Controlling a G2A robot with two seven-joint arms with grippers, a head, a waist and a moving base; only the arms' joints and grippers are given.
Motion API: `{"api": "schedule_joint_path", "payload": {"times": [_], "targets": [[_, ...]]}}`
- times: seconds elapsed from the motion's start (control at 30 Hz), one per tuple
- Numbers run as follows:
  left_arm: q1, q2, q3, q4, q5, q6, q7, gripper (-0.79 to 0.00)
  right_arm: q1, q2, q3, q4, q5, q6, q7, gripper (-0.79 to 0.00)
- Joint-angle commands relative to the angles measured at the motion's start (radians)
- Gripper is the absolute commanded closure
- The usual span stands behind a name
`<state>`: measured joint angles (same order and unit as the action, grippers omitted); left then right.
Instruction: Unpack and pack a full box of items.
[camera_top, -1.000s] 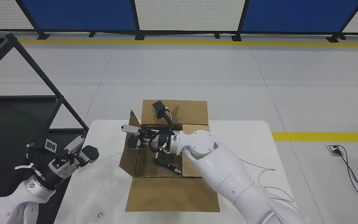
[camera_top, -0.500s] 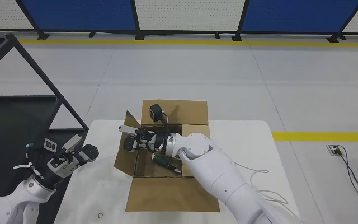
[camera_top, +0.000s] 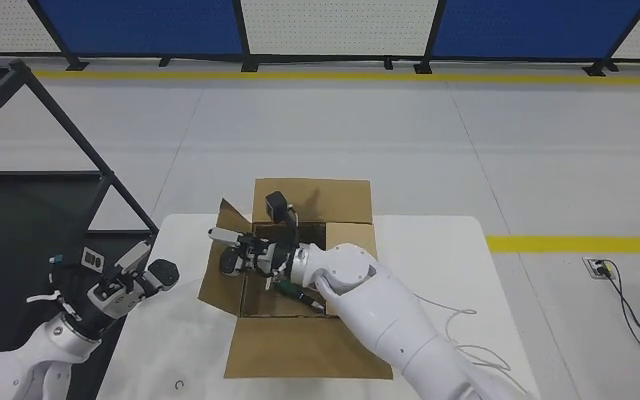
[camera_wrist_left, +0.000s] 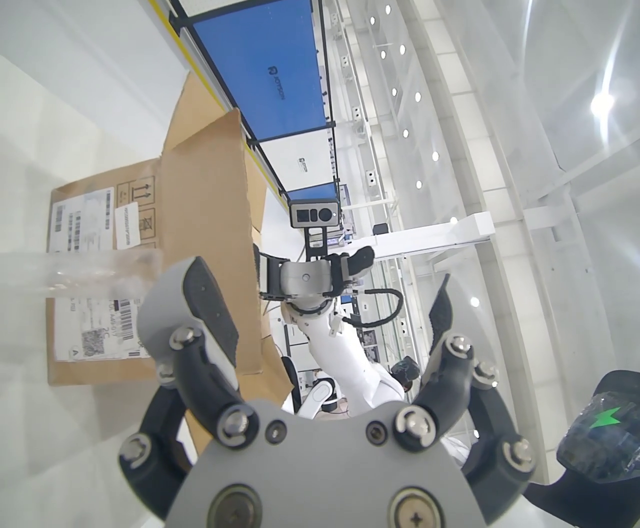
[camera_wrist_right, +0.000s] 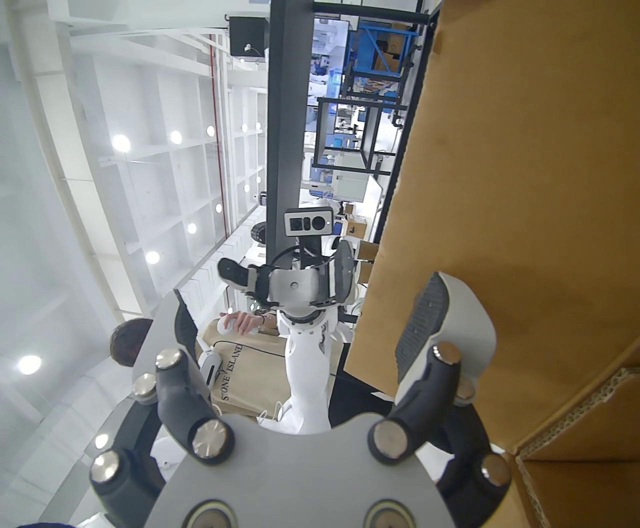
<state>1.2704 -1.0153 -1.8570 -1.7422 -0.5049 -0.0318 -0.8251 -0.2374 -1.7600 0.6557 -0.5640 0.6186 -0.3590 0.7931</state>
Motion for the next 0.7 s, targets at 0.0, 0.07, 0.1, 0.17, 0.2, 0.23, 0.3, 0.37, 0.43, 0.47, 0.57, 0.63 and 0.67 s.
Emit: {"api": "schedule_joint_path", "payload": {"times": [0.0, 0.07, 0.1, 0.17, 0.2, 0.23, 0.3, 0.37, 0.43, 0.47, 0.57, 0.63, 0.67], "targets": [[-0.002, 0.001, 0.001, -0.008, -0.008, 0.005, -0.007, -0.785, -0.006, -0.004, -0.002, -0.022, -0.013, 0.036, -0.013, -0.785], [-0.003, 0.003, -0.005, -0.010, -0.022, 0.008, -0.011, -0.785, -0.008, -0.008, 0.000, -0.026, -0.017, 0.061, -0.010, -0.785], [-0.002, 0.004, -0.009, -0.011, -0.027, 0.011, -0.016, -0.785, -0.008, -0.010, 0.001, -0.024, -0.017, 0.068, -0.005, -0.785], [0.003, 0.005, -0.012, -0.014, -0.030, 0.015, -0.022, -0.785, -0.007, -0.015, 0.005, -0.014, -0.018, 0.072, 0.001, -0.785], [0.008, 0.005, -0.010, -0.013, -0.031, 0.019, -0.024, -0.785, -0.006, -0.017, 0.007, -0.007, -0.017, 0.072, 0.003, -0.785], [0.012, 0.006, -0.010, -0.013, -0.034, 0.020, -0.026, -0.785, -0.006, -0.020, 0.010, -0.001, -0.014, 0.072, 0.008, -0.785], [0.022, 0.006, -0.008, -0.013, -0.040, 0.023, -0.029, -0.785, -0.008, -0.024, 0.020, 0.014, 0.002, 0.063, 0.029, -0.785], [0.033, 0.006, -0.005, -0.016, -0.049, 0.017, -0.026, -0.785, -0.007, -0.028, 0.028, 0.031, 0.014, 0.058, 0.052, -0.785], [0.043, 0.004, -0.002, -0.020, -0.071, 0.007, -0.018, -0.785, -0.006, -0.034, 0.033, 0.046, 0.022, 0.058, 0.060, -0.785], [0.047, 0.003, 0.000, -0.021, -0.086, 0.001, -0.012, -0.785, -0.007, -0.038, 0.036, 0.052, 0.028, 0.056, 0.061, -0.785], [0.057, -0.001, 0.007, -0.022, -0.126, -0.021, 0.006, -0.785, -0.008, -0.048, 0.042, 0.069, 0.036, 0.048, 0.059, -0.785], [0.063, -0.003, 0.012, -0.026, -0.145, -0.038, 0.018, -0.785, -0.006, -0.055, 0.045, 0.079, 0.033, 0.039, 0.047, -0.785], [0.065, -0.005, 0.015, -0.027, -0.161, -0.041, 0.023, -0.785, -0.005, -0.058, 0.046, 0.084, 0.032, 0.036, 0.043, -0.785]]}}
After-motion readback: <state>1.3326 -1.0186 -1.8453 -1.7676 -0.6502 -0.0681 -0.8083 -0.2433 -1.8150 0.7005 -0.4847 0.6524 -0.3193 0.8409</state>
